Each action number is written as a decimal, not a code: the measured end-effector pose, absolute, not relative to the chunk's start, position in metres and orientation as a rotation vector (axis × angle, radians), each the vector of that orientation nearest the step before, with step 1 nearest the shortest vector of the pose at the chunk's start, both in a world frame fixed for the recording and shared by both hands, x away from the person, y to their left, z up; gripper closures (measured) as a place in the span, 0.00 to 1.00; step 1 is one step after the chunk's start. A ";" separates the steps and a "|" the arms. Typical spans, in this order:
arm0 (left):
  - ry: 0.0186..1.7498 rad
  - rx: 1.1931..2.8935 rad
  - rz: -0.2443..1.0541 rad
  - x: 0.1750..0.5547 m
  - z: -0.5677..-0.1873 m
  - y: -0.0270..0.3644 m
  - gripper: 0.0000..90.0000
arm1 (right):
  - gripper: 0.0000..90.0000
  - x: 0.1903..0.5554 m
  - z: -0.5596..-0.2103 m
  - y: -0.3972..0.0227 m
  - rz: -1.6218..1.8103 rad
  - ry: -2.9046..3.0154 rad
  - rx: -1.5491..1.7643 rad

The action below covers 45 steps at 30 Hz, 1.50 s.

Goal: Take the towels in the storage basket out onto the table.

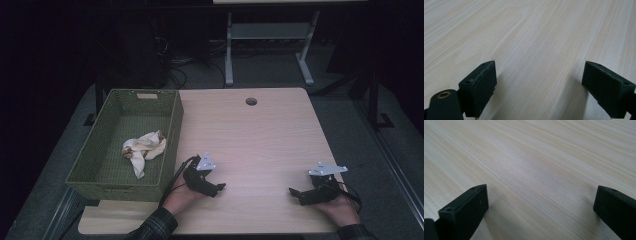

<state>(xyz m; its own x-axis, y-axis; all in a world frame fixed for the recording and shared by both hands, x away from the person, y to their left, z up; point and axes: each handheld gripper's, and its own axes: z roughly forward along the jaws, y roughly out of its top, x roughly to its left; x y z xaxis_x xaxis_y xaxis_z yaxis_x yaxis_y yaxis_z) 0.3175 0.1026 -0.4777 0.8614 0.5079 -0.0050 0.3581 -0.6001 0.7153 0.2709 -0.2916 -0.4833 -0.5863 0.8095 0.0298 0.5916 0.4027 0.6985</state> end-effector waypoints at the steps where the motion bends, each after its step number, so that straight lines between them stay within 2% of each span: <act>1: 0.621 2.276 0.258 0.318 -0.478 0.102 0.13 | 0.00 0.271 -0.483 -0.292 0.977 2.349 1.219; 45: 0.696 2.262 0.252 0.323 -0.436 0.110 0.14 | 0.00 0.270 -0.483 -0.292 0.976 2.351 1.222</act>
<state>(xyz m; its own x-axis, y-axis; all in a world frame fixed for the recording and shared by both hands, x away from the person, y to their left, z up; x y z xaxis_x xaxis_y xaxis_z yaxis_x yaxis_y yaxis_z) 0.3226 0.1097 -0.4357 0.8334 0.5520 -0.0282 0.4056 -0.5762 0.7095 0.2703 -0.2916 -0.4833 -0.5848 0.8106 0.0315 0.5947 0.4020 0.6962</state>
